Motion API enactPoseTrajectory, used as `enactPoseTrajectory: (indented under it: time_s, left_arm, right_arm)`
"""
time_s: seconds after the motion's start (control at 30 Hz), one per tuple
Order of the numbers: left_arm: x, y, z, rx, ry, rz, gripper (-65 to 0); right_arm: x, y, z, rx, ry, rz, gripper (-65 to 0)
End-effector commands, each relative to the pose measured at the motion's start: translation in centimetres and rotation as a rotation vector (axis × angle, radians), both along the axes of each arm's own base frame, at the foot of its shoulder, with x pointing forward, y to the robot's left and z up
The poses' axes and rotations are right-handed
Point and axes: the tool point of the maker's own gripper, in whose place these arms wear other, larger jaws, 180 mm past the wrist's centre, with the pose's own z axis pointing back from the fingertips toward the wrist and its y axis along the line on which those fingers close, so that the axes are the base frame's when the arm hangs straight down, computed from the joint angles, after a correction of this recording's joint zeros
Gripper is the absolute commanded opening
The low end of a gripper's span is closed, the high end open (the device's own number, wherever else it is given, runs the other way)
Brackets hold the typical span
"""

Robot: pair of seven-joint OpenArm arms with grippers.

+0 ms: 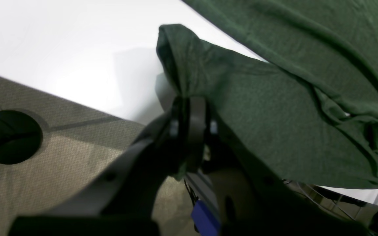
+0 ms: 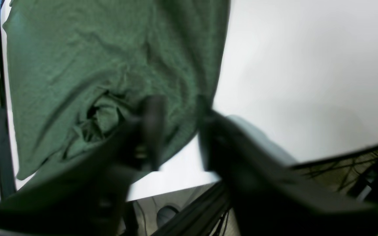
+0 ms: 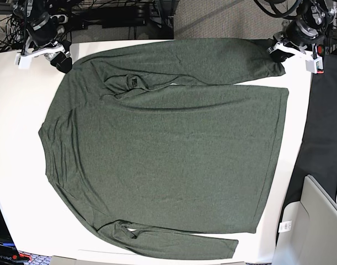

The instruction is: Fold the T-shirt properly

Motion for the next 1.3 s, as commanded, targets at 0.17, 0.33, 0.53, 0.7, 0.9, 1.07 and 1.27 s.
enactPoseTrajectory:
  time_s: [0.17,0.33,0.53,0.7,0.9,1.07,1.27]
  left_arm:
    - [0.4,0.2,0.7,0.013,-0.026,-0.007,-65.0]
    - [0.4,0.2,0.6,0.013,-0.025,-0.007,-65.0]
    - [0.3,0.3,0.7,0.015,-0.024,-0.004,-65.0]
    - [0.3,0.3,0.7,0.015,-0.024,-0.004,-65.0]
    - [0.3,0.3,0.7,0.014,-0.023,-0.004,-65.0]
    - [0.3,0.3,0.7,0.014,-0.023,-0.004,-65.0]
    - [0.3,0.3,0.7,0.015,-0.023,-0.003,-65.0]
  right_arm:
    - [0.5,0.5,-0.7,0.029,0.019,-0.056,-36.1]
    - [1.2,1.4,-2.8,0.064,0.058,-0.083,-36.0]
    - [2.0,2.4,-4.0,0.112,0.065,-0.097,-36.0]
    - [2.9,3.3,-4.0,0.105,0.055,-0.091,-36.2]
    - [3.2,3.9,-4.1,0.096,0.054,-0.090,-44.0]
    - [3.3,3.4,-4.1,0.066,0.056,-0.093,-59.5]
    - [3.0,3.3,-3.9,0.062,0.056,-0.091,-64.3]
